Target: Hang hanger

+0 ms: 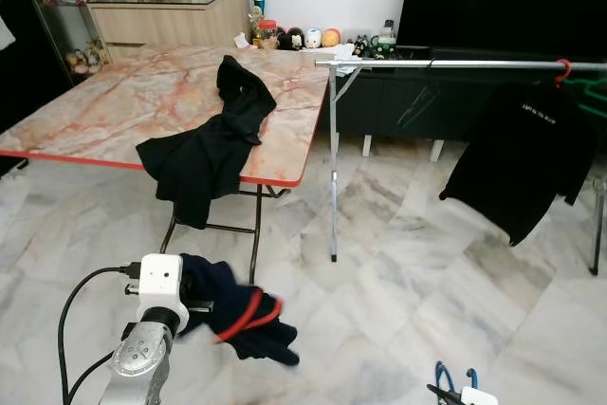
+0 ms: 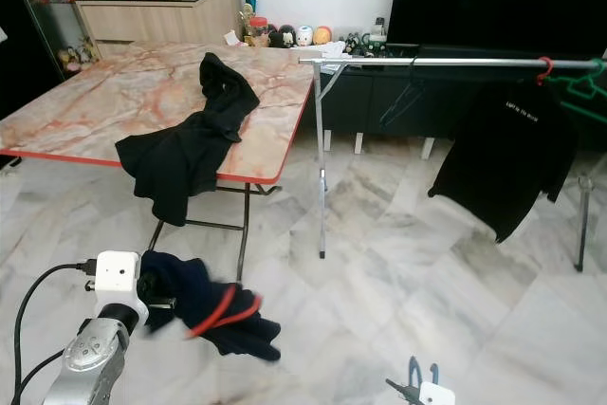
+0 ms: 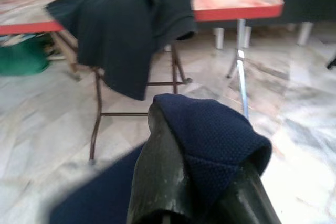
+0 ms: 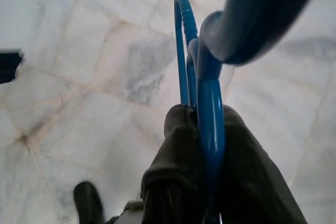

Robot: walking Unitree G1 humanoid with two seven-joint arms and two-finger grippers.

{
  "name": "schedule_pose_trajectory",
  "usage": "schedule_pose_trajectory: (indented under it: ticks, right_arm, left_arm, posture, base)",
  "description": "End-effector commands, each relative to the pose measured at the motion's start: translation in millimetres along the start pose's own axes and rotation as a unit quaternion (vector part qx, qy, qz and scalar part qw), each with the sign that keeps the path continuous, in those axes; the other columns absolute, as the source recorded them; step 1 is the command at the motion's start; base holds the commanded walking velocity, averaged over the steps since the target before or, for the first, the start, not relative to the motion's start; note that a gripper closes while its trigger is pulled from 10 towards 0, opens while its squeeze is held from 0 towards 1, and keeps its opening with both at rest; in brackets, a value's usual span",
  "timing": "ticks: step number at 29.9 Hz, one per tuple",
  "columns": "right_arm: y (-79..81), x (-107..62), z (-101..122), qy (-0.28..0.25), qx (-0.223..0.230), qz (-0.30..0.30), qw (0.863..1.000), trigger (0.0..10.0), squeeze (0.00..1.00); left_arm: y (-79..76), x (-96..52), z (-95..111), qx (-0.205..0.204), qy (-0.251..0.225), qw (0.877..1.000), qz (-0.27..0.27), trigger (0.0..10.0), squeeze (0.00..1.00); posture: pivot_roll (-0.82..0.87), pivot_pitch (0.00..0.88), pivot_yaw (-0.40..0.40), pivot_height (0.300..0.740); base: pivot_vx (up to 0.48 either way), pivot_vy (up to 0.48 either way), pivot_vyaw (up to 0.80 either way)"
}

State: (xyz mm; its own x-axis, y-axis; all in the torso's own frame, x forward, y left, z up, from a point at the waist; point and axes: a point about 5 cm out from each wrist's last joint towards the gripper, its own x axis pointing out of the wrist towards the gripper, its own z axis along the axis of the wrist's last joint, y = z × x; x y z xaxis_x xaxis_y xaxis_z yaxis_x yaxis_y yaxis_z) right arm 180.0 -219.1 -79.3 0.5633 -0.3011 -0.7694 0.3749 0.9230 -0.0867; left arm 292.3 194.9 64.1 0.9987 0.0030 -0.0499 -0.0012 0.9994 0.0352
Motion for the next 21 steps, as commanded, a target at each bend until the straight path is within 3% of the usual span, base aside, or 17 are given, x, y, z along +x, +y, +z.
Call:
schedule_pose_trajectory:
  ticks: [1, 8, 16, 18, 21]
  right_arm:
    - [8.2, 0.0, 2, 0.003, 0.007, 0.009, 1.000, 10.0, 0.00]
    - [11.0, 0.9, 8, -0.005, 0.011, 0.012, 1.000, 10.0, 0.00]
    - [5.7, -0.8, -3, 0.010, -0.001, 0.010, 1.000, 10.0, 0.00]
    - [6.4, -0.8, -3, 0.008, -0.004, 0.014, 1.000, 10.0, 0.00]
    - [9.4, -1.1, -3, 0.004, -0.024, 0.026, 0.999, 10.0, 0.00]
  left_arm:
    - [5.9, 4.6, 10, 0.008, -0.015, 1.000, 0.002, 10.0, 0.00]
    - [4.9, 6.3, 15, 0.011, -0.025, 1.000, -0.005, 10.0, 0.00]
    - [5.0, 2.2, 13, 0.004, -0.030, 1.000, -0.004, 10.0, 0.00]
    - [1.9, 1.0, 15, 0.006, -0.037, 0.999, -0.020, 10.0, 0.00]
    - [-4.7, -5.2, 16, -0.049, -0.045, 0.997, -0.028, 10.0, 0.00]
  posture:
    - [0.12, 0.000, 0.042, 0.740]
    - [0.13, 0.000, 0.029, 0.740]
    - [0.14, 0.000, -0.001, 0.740]
    - [0.14, 0.000, -0.006, 0.740]
    - [0.13, 0.000, -0.004, 0.740]
  base:
    - [0.000, 0.480, 0.00]
    - [0.000, 0.480, 0.00]
    - [0.000, 0.465, 0.00]
    - [0.000, 0.000, 0.00]
    - [0.000, 0.000, 0.00]
